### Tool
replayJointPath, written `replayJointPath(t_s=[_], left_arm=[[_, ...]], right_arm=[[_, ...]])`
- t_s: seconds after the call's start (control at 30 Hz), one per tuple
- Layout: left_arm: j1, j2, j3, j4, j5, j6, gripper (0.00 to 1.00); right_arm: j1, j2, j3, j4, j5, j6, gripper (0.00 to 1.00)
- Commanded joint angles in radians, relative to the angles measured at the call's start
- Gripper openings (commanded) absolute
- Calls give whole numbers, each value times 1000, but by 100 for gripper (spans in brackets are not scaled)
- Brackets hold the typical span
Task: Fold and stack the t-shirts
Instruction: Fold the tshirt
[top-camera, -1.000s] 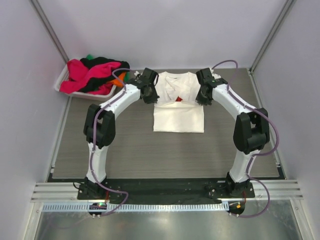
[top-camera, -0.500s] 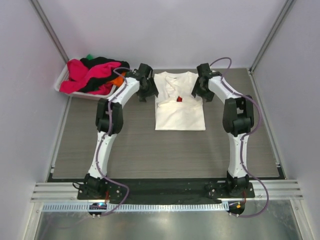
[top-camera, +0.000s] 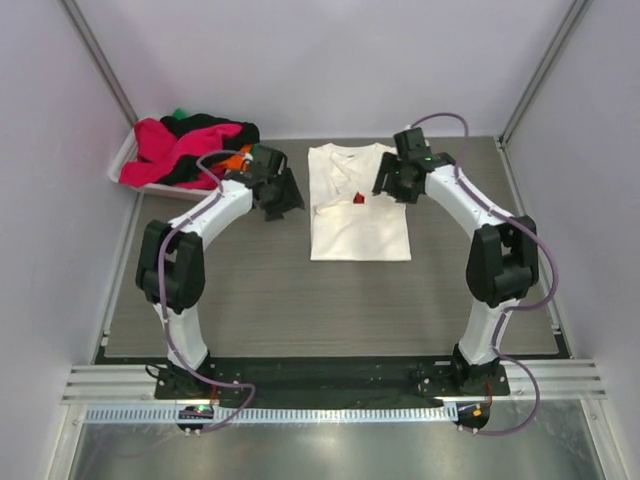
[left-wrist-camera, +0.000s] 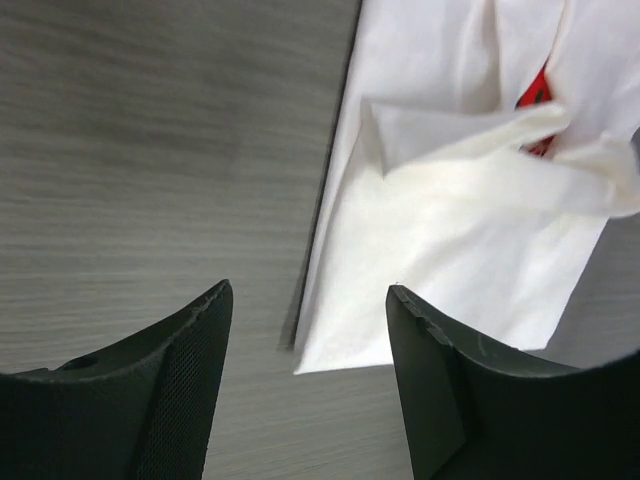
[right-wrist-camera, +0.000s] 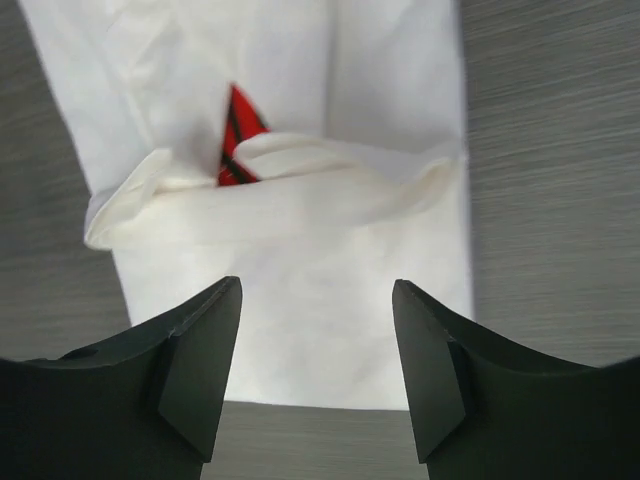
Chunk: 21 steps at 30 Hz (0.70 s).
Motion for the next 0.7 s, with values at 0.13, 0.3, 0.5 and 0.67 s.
replayJointPath(t_s=[0.13,0.3,0.5,0.67], left_arm=[[-102,-65,-334,313,86,-95,63],[-141,-40,-367,364,100,-120,61],[-158,-23,-388,352,63,-121,59],[-184,-39,-458,330,10,-129,55]], right_arm=[[177,154,48,8,-85,-29,64],[184,256,148,-24,-66,-41,63],[185,378,315,-116,20,-85,63],[185,507,577,-223,83,-122,64]])
